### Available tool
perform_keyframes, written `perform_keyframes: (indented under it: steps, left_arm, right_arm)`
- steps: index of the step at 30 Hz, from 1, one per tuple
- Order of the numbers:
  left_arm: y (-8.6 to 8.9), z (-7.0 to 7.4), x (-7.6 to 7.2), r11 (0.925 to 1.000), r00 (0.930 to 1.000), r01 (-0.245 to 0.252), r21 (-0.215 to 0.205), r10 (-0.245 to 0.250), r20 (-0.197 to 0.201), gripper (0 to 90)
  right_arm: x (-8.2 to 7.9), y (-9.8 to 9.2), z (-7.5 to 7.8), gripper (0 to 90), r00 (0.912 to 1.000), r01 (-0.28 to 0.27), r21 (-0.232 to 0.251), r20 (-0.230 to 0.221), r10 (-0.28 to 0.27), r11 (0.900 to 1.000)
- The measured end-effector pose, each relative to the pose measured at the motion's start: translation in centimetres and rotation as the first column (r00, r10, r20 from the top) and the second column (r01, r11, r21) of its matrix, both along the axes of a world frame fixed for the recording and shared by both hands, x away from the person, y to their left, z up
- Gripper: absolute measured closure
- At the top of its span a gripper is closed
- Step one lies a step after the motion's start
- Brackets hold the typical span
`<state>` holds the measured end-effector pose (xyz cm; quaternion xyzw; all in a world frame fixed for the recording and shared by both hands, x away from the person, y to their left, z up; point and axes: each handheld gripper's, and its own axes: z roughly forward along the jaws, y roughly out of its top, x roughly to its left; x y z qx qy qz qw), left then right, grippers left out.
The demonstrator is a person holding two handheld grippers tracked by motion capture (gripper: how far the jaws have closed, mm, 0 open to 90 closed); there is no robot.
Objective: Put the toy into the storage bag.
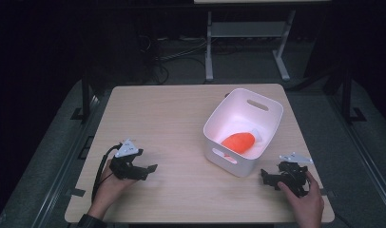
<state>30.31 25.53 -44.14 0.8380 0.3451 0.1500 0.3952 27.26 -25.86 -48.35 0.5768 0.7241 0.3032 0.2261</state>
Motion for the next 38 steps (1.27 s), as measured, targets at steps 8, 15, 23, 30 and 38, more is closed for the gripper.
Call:
perform_keyframes:
  steps: [8,15,23,30,38]
  left_arm:
    - [0.9,-1.3,-0.8,0.9994,0.9995,-0.015,0.031,0.016,-0.027,14.3]
    - [1.0,-2.3,-1.2,0.9975,0.9984,-0.026,0.066,0.029,-0.049,14.2]
    - [1.1,-3.1,-1.6,0.9953,0.9981,-0.04,0.088,0.044,-0.042,13.5]
    - [1.4,-3.4,-2.1,0.9969,0.999,-0.037,0.07,0.039,-0.024,12.8]
    - [1.4,-3.4,-2.2,0.9961,0.9981,-0.055,0.069,0.057,-0.022,12.6]
  right_arm:
    - [0.0,0.0,0.0,0.0,1.0,0.0,0.0,0.0,0.0,1.0]
    - [0.0,0.0,0.0,0.0,1.0,0.001,0.001,-0.001,-0.001,1.0]
    - [0.0,0.0,0.0,0.0,1.0,0.0,0.0,0.0,0.0,1.0]
    - [0.0,0.0,0.0,0.0,1.0,0.001,0.001,-0.001,-0.001,1.0]
    - [0.0,0.0,0.0,0.0,1.0,0.0,0.0,0.0,0.0,1.0]
